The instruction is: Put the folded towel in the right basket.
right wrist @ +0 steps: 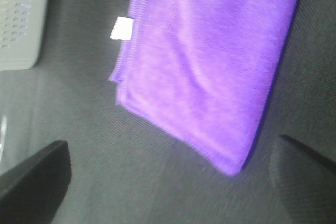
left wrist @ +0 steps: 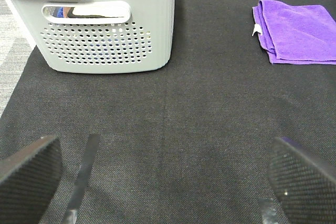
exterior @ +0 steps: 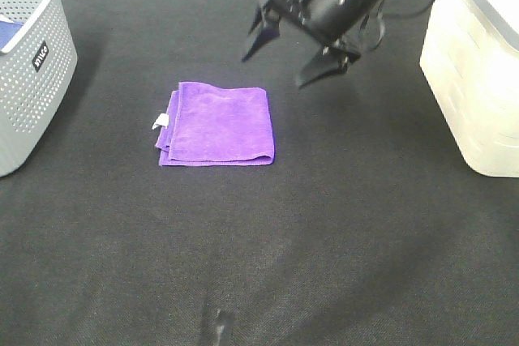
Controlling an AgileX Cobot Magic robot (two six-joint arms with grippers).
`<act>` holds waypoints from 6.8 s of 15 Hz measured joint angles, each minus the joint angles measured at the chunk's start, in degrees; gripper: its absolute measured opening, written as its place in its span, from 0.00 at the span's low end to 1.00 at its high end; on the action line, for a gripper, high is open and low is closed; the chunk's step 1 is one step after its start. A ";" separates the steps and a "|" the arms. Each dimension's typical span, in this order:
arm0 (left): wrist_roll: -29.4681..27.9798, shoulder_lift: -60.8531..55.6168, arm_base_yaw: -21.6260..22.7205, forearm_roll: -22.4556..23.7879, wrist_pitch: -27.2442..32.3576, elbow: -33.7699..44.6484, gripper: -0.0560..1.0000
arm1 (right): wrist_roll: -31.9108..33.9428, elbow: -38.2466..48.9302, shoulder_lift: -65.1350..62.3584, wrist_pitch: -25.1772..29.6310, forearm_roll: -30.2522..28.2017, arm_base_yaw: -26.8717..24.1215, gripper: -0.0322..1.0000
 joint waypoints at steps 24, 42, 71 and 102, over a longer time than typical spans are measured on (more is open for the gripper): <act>0.00 0.00 0.00 0.00 0.00 0.00 0.99 | 0.23 -2.58 16.79 -19.77 6.76 6.65 0.14; 0.00 0.00 0.00 0.00 0.00 0.00 0.99 | 6.25 -16.39 -14.38 9.85 -27.10 -36.73 0.11; 0.00 0.00 0.00 0.00 0.00 0.00 0.99 | 0.34 69.33 -110.98 1.83 -29.74 -23.89 0.79; 0.00 0.00 0.00 0.00 0.00 0.00 0.99 | 4.70 81.25 -130.29 7.05 -28.19 -21.31 0.94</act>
